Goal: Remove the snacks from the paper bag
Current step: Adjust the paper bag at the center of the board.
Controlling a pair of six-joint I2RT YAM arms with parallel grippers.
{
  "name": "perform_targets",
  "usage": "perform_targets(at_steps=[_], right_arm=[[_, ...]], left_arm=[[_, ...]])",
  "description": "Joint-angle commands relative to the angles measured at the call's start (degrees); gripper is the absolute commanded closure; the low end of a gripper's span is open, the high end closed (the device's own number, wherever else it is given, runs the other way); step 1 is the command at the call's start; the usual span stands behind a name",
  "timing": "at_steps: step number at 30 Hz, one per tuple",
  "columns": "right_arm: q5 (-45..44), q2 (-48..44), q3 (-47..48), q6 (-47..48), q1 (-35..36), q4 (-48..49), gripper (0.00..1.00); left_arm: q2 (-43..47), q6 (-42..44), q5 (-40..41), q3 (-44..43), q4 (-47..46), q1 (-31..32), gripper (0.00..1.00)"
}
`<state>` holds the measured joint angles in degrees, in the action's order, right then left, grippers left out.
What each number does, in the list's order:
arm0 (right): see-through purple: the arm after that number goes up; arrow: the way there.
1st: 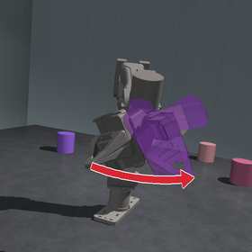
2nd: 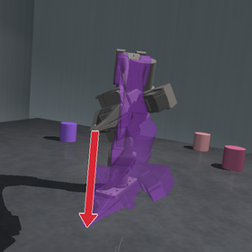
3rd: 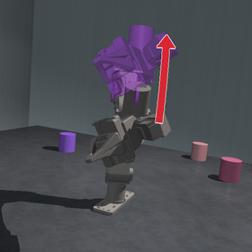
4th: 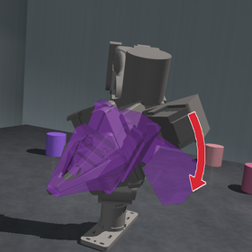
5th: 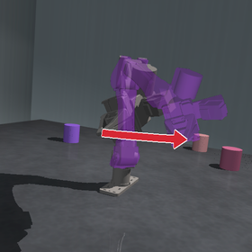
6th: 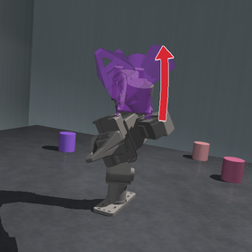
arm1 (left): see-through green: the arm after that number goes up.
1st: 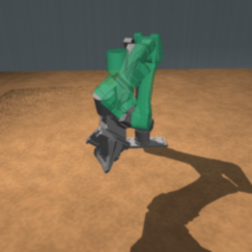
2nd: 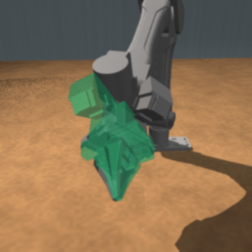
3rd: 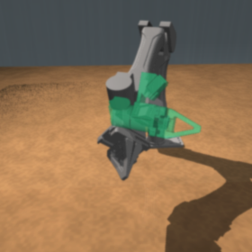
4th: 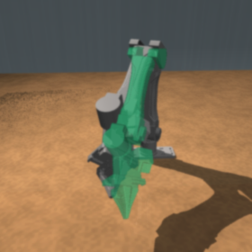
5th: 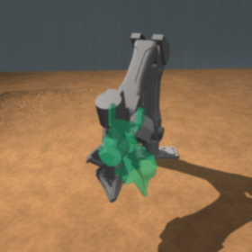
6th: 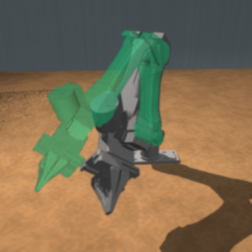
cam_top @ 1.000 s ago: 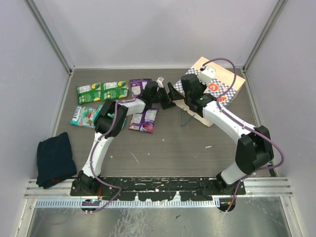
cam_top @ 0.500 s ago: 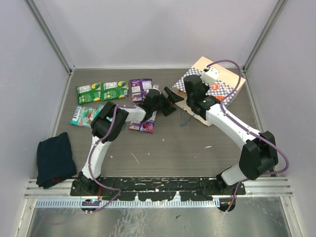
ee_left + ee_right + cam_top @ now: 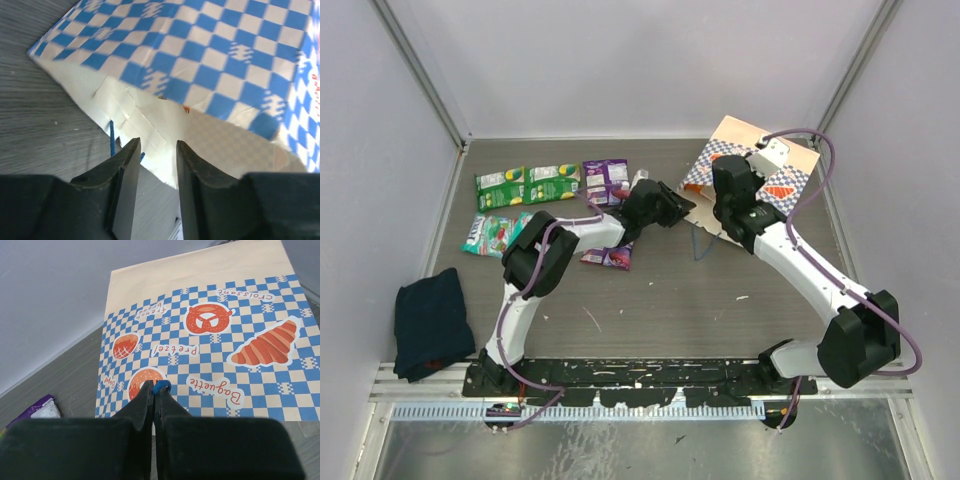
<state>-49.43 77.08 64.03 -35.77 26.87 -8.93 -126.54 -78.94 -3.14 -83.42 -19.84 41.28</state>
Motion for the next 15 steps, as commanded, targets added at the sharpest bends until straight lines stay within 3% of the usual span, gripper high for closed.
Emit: perform_targets(at_steps=[1, 5, 10, 15], right_arm=[[-0.73, -2.19, -0.65, 1.36, -2.39, 2.43, 1.0], [0.66, -1.49, -0.46, 2.26, -3.23, 2.95, 1.0], [1.11, -0.09, 0.07, 4.08, -3.22, 3.49, 1.0], [-0.62, -0.52, -0.99, 9.04, -2.48, 6.48, 1.0]], left_arm=[[4.65, 1.37, 2.46, -3.14, 0.39, 1.59, 0.66], [3.73, 0.38, 4.5, -5.51, 2.87, 3.02, 0.62], [-0.53, -2.42, 6.11, -9.75, 5.4, 4.61, 0.63], [-2.65, 0.55, 7.59, -13.48, 10.47, 3.77, 0.64]])
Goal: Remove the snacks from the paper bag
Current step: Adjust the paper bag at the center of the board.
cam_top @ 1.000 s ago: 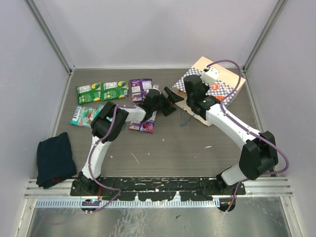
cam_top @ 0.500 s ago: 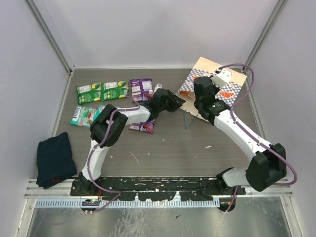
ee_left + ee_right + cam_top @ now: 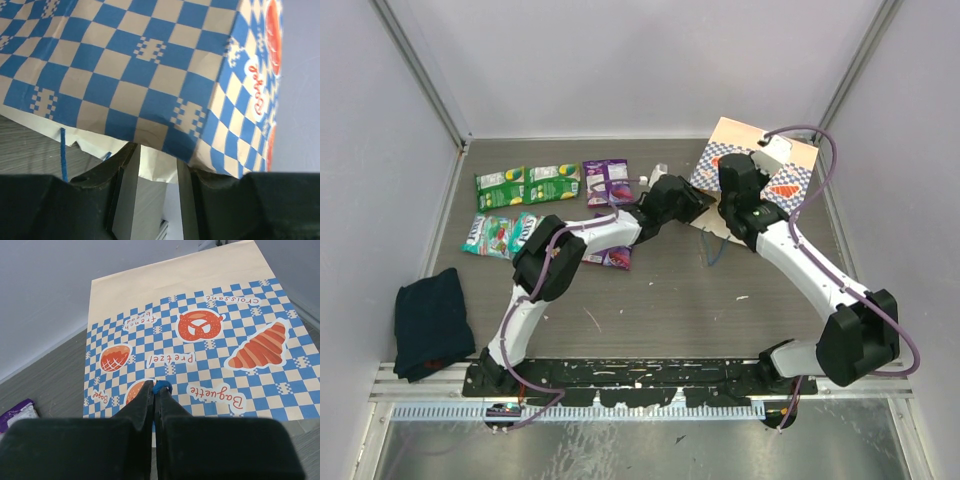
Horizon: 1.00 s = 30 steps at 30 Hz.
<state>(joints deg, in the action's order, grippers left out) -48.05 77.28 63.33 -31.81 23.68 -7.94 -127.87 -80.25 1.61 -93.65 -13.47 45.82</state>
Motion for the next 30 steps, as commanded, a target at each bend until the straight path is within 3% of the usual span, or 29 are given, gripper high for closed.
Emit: perform_targets(at_steps=[1, 6, 12, 18, 25, 27, 30], right_arm=[[-2.16, -1.01, -0.47, 5.97, 0.81, 5.83, 1.0], [2.96, -0.57, 1.43, 7.64, 0.99, 4.36, 1.0], [2.93, 2.59, 5.0, 4.63, 2.32, 0.91, 1.0], [4.08, 7.47, 11.07, -3.82, 3.41, -4.86, 1.0], [2.74, 16.13, 19.13, -7.64, 6.62, -3.51, 1.0], [1.48, 19.73, 22.8, -7.12, 7.34, -3.38, 1.0], [-0.98, 24.24, 27.56, -3.58, 7.86, -3.61, 1.0]], left_arm=[[-1.55, 1.93, 2.81, -3.14, 4.23, -1.29, 0.64], [-1.83, 4.12, 2.54, -4.04, 5.92, -4.42, 0.64], [-5.2, 10.82, 0.68, -12.25, 12.5, -7.92, 0.65], [-13.85, 15.75, -4.93, -27.11, 19.65, -12.49, 0.7], [-28.45, 23.36, -10.95, -56.66, 32.98, -16.7, 0.72], [-28.67, 24.52, -13.21, -57.56, 33.8, -17.59, 0.77], [-21.44, 25.54, -15.88, -45.14, 28.81, -17.76, 0.87]])
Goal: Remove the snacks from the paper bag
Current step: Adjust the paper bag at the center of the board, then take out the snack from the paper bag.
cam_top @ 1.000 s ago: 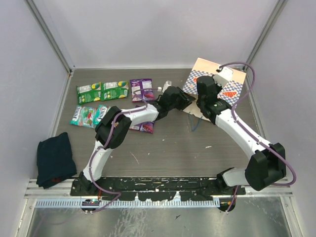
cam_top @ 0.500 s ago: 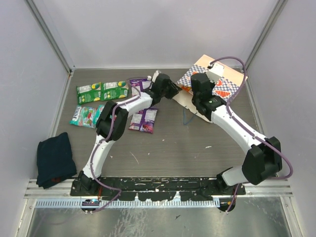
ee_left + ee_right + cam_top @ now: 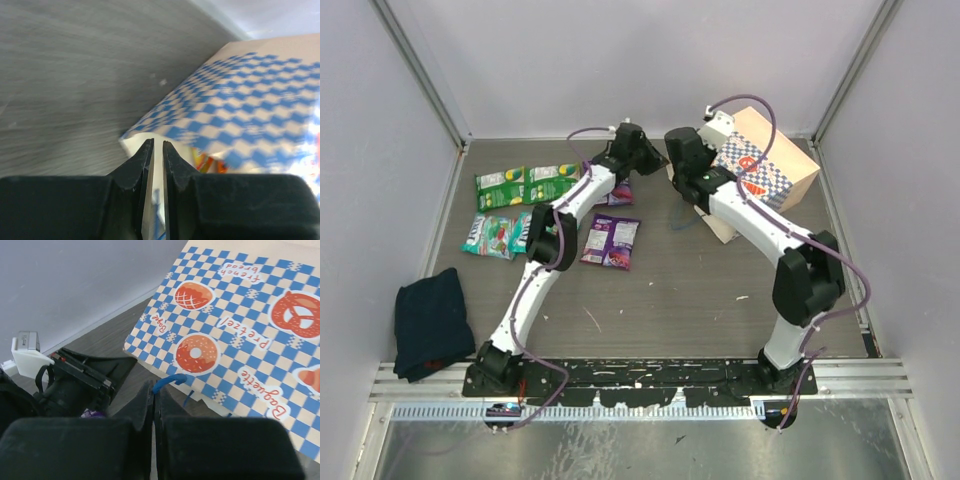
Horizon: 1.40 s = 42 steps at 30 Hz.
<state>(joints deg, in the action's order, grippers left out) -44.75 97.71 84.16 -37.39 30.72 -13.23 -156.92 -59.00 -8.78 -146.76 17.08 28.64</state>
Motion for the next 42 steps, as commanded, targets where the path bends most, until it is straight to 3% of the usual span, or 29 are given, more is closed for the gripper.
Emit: perform_targets(at_steps=[1, 4, 8, 12, 13, 14, 15, 18, 22, 27, 30, 36, 39, 42], right_arm=[[-5.12, 4.8, 7.68, 2.98, 0.81, 1.8, 1.0], [-6.37, 6.07, 8.92, 5.9, 0.75, 2.38, 1.0], [-3.93, 4.13, 6.55, 10.31, -0.11, 5.03, 1.0], [5.25, 2.24, 4.57, 14.61, -2.96, 7.46, 1.0], [7.39, 2.1, 4.53, 15.48, -3.64, 7.33, 1.0], [9.89, 1.91, 4.48, 16.59, -4.27, 7.1, 1.0], [11.91, 1.62, 4.19, 17.21, -4.87, 7.05, 1.0], [14.41, 0.81, 2.8, 17.12, -6.19, 6.99, 1.0], [15.63, -0.13, 1.04, 15.67, -8.05, 6.61, 1.0], [15.9, -1.17, -0.41, 15.03, -9.1, 6.63, 1.0], [16.41, -1.38, -0.55, 14.74, -9.28, 6.45, 1.0], [18.03, -1.43, -0.48, 13.98, -10.22, 5.79, 1.0], [18.77, -1.98, -0.9, 13.83, -10.34, 5.6, 1.0], [19.54, -3.23, -1.9, 13.68, -10.45, 5.28, 1.0]], left_arm=[[11.2, 4.66, -5.58, 14.24, -4.82, -0.23, 0.88], [20.84, 7.37, -3.16, 30.81, -12.04, 1.83, 0.88], [33.09, 11.31, 2.71, 46.18, -19.46, 6.55, 0.87], [41.61, 23.69, 14.1, 52.48, -21.23, 12.87, 0.85], [43.18, 26.61, 14.8, 53.22, -21.59, 13.49, 0.9], [44.86, 28.72, 13.98, 54.16, -22.03, 13.69, 0.98], [46.63, 30.37, 12.59, 55.41, -22.69, 13.64, 1.0], [52.82, 32.3, 10.31, 64.14, -30.03, 12.88, 1.0], [58.63, 27.78, 4.32, 78.85, -46.59, 8.66, 1.0], [59.92, 29.54, -1.54, 75.19, -33.69, 5.98, 1.0], [61.49, 26.52, -1.85, 76.85, -33.44, 6.11, 1.0], [62.86, 25.26, 7.31, 77.53, -30.22, 9.76, 1.0], [57.81, 18.76, 9.35, 74.28, -28.88, 10.84, 0.81], [49.32, 9.85, 5.67, 67.73, -29.25, 11.91, 0.74]])
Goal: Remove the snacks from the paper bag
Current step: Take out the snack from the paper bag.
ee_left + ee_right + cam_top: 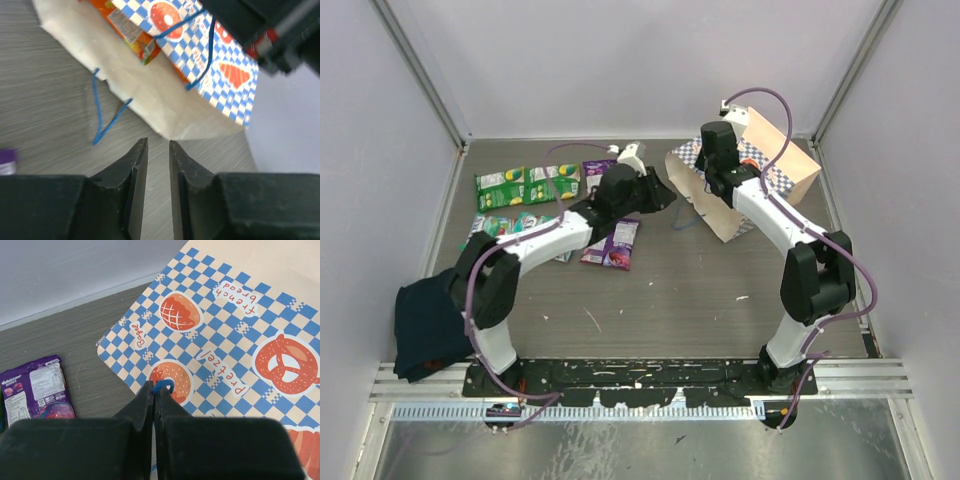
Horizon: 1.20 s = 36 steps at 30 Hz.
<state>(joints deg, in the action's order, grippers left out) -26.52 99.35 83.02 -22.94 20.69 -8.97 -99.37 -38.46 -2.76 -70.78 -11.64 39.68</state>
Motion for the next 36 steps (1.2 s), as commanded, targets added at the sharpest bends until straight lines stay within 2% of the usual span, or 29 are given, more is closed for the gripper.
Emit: perform_targets(at_steps=[1, 6, 7, 10, 13, 16, 20, 23, 27, 31, 33, 36], right_arm=[[1.37, -5.46, -1.25, -0.79, -0.43, 1.02, 1.0], [0.7, -8.52, -4.49, -0.36, -1.7, 1.06, 1.0], [0.66, -9.0, -4.94, -0.31, -2.1, 1.06, 1.0], [0.92, -10.22, -6.11, -0.07, -2.86, 1.06, 1.0], [0.74, -11.23, -7.22, 1.48, -2.89, 1.98, 1.0], [-3.94, -11.96, -8.52, 3.63, -2.75, 2.72, 1.0], [-5.12, -12.56, -8.47, 5.3, -2.88, 0.98, 1.0], [-2.66, -13.25, -8.94, 4.72, -2.92, 0.34, 1.0], [-0.81, -14.08, -8.73, 2.23, -2.92, -1.84, 1.0], [3.28, -15.5, -8.64, -3.09, -2.38, -4.13, 1.0], [2.72, -15.99, -8.4, -5.3, -0.22, -5.14, 1.0], [-3.83, -16.08, -7.09, -6.92, 5.84, -5.89, 1.0]], left_arm=[[-10.94, -14.09, -1.7, -10.82, -0.52, 1.18, 0.69], [-22.94, -31.04, -4.99, -21.78, -0.45, 2.25, 0.65], [-24.22, -32.82, -4.35, -22.91, -0.96, 2.25, 0.64], [-28.27, -36.84, 0.17, -26.23, -0.35, 2.31, 0.5], [-33.6, -38.89, 1.43, -32.32, 1.95, 2.3, 0.47], [-39.7, -41.59, -0.46, -38.43, 1.34, 1.92, 0.46], [-41.65, -41.61, 1.51, -42.09, 1.23, 1.89, 0.45], [-43.2, -41.41, 3.59, -45.36, 3.37, 1.81, 0.44], [-46.23, -39.5, 6.73, -49.49, 6.56, 1.97, 0.44], [-47.59, -37.56, 11.07, -50.02, 7.35, 2.79, 0.44], [-48.05, -36.96, 13.26, -50.24, 7.86, 3.44, 0.44], [-48.47, -36.26, 16.55, -50.08, 8.41, 4.27, 0.44]])
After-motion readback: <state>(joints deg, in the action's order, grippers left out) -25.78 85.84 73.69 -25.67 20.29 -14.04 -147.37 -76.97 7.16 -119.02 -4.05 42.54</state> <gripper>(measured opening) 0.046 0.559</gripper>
